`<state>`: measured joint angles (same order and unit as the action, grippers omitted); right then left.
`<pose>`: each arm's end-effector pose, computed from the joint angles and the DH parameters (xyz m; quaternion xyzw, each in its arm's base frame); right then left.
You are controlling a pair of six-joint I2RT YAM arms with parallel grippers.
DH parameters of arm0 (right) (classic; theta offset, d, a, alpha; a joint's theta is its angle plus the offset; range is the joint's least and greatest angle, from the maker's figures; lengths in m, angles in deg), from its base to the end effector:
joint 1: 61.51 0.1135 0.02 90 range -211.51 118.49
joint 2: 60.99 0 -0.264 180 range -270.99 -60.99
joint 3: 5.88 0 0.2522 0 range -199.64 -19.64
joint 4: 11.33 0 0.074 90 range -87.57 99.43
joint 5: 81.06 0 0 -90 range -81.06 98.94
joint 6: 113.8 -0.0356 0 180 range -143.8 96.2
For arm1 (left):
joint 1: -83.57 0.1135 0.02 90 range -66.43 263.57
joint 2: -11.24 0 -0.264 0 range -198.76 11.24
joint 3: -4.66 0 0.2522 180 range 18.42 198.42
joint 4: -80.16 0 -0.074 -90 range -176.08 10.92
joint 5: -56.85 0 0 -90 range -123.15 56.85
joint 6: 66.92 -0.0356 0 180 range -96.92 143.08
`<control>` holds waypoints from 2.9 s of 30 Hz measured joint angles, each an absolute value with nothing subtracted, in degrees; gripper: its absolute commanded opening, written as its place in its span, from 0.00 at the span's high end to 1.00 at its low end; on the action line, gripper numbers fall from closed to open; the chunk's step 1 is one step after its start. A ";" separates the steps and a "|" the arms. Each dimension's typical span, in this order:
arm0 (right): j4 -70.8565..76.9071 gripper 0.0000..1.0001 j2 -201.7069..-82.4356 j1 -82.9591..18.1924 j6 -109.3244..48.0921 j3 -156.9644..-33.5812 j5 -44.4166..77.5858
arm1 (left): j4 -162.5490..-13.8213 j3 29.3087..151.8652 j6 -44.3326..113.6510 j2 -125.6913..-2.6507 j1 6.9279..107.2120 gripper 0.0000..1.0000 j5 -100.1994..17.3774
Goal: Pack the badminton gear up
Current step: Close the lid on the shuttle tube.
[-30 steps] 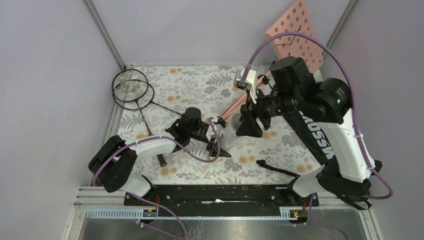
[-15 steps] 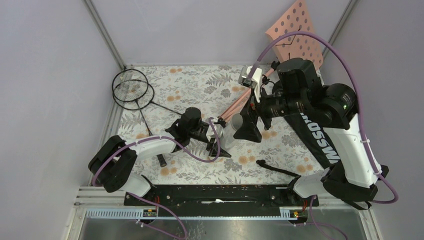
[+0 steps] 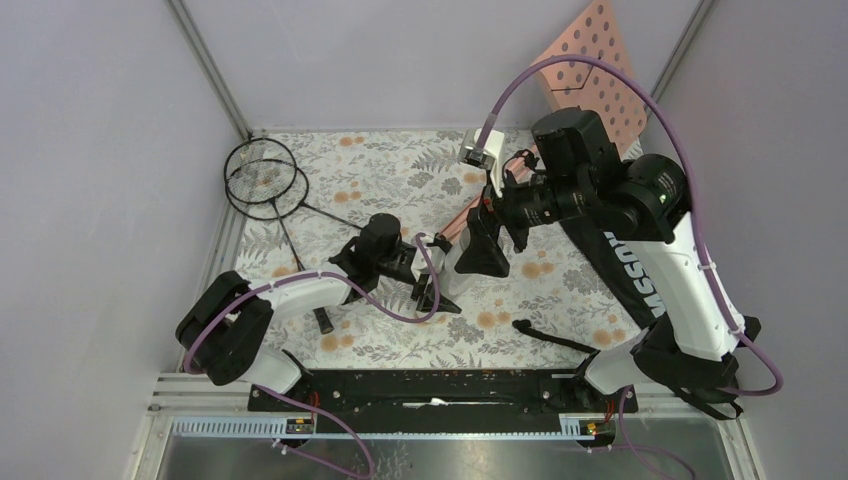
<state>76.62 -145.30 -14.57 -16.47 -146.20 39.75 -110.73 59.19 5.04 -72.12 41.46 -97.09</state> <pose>0.1393 0.1758 0.5300 -0.4992 0.6914 0.3770 0.3615 0.1979 -0.2220 0.2265 0.6133 0.4376 -0.5228 0.3987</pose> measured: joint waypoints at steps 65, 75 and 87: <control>75.31 0.00 -145.59 -14.22 -13.95 -142.97 39.53 | -109.15 59.56 3.31 -72.07 41.16 0.36 -97.86; 58.94 0.00 -133.92 -14.03 -16.58 -127.91 27.34 | -109.00 59.59 3.38 -72.07 41.16 0.36 -97.86; 51.84 0.19 -125.48 -14.00 -23.35 -122.18 25.35 | -109.50 59.72 5.34 -72.07 41.02 0.36 -95.32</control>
